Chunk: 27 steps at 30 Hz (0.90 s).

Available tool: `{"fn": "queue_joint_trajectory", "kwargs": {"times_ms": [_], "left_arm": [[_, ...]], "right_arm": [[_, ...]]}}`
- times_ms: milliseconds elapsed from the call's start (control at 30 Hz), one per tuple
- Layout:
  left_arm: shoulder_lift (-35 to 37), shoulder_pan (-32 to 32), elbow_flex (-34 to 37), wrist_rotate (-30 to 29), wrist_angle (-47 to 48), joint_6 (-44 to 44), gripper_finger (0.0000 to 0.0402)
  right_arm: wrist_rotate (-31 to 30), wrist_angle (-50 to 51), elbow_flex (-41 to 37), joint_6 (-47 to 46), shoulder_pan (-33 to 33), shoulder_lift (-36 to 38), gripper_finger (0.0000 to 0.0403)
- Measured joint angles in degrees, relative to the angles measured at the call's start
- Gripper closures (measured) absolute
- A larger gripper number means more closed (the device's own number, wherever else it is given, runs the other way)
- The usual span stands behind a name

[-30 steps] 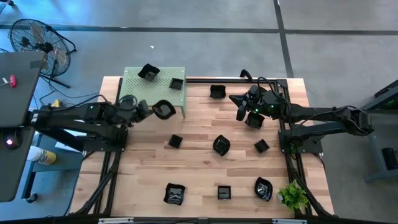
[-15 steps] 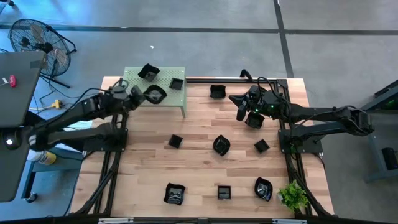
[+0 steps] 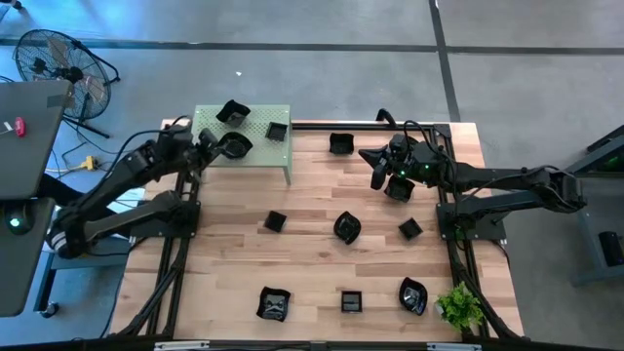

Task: Pick & Place Mini shaped plates
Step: Put the black leaf-shaped plate on the shelf, then stack the black leaf-shaped plate on top of the black leaf-shaped plate on the shelf

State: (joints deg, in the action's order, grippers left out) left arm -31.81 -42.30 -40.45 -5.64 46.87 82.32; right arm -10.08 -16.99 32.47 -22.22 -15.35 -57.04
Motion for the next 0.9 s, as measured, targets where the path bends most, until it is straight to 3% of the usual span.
{"fn": "queue_joint_trajectory", "kwargs": {"times_ms": [367,633,900], "left_arm": [[-0.74,-7.53,0.07,5.84,0.01,-6.31,0.0377],[-0.71,-8.07,0.07,6.61,0.04,-13.98,0.032],[-0.53,-8.07,-0.33,7.73,0.71,-24.72,0.0314]], "right_arm": [[-0.01,0.02,0.0,0.14,0.0,0.0,0.0397],[-0.03,0.0,-0.02,0.16,0.0,0.0,0.04],[-0.03,0.01,-0.01,0.05,0.0,0.0,0.0401]]}}
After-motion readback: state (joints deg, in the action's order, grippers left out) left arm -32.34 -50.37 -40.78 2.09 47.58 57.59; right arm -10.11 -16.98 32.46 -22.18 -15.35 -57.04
